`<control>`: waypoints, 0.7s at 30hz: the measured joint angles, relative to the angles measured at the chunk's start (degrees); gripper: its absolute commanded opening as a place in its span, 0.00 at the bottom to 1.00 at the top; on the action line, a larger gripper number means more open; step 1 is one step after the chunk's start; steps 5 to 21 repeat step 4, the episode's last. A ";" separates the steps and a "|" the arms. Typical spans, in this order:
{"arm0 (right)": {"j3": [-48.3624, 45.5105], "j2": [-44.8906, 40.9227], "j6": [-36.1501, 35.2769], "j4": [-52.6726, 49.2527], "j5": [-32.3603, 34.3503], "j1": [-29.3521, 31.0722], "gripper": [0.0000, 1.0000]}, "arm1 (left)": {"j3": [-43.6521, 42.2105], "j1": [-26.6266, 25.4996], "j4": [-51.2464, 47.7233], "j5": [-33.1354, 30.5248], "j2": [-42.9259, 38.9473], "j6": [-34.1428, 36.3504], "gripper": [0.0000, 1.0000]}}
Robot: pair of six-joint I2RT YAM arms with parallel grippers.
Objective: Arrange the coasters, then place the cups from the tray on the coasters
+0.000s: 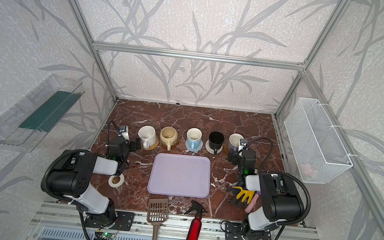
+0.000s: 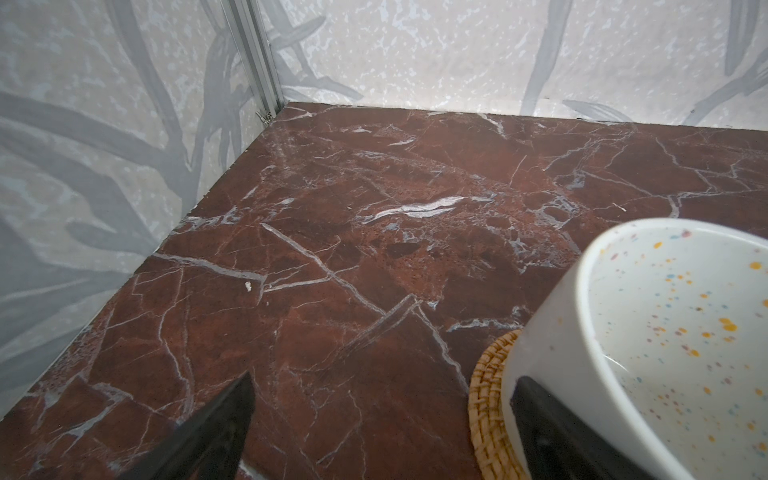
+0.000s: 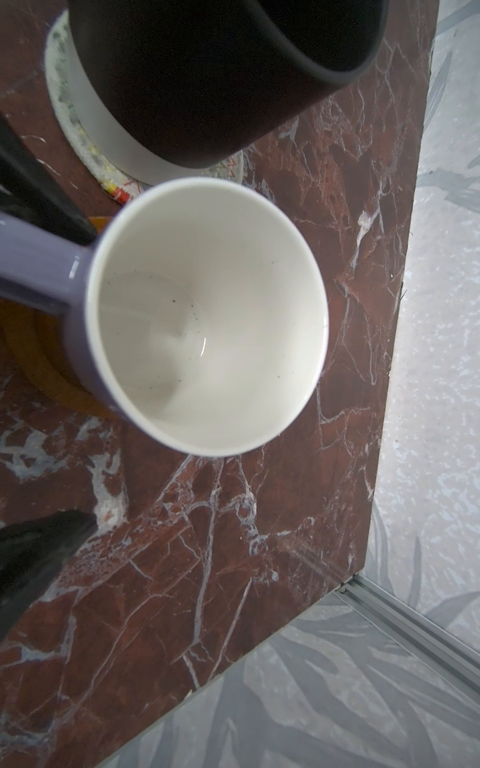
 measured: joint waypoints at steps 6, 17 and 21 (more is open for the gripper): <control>0.31 -0.02 -0.04 -0.28 -0.39 -0.02 0.99 | 0.00 0.00 -0.28 0.00 0.00 0.02 0.99; 0.31 -0.02 -0.04 -0.28 -0.39 -0.02 0.99 | 0.00 0.00 -0.28 0.00 0.00 0.02 0.99; 0.31 -0.02 -0.04 -0.28 -0.39 -0.02 0.99 | 0.00 0.00 -0.28 0.00 0.00 0.02 0.99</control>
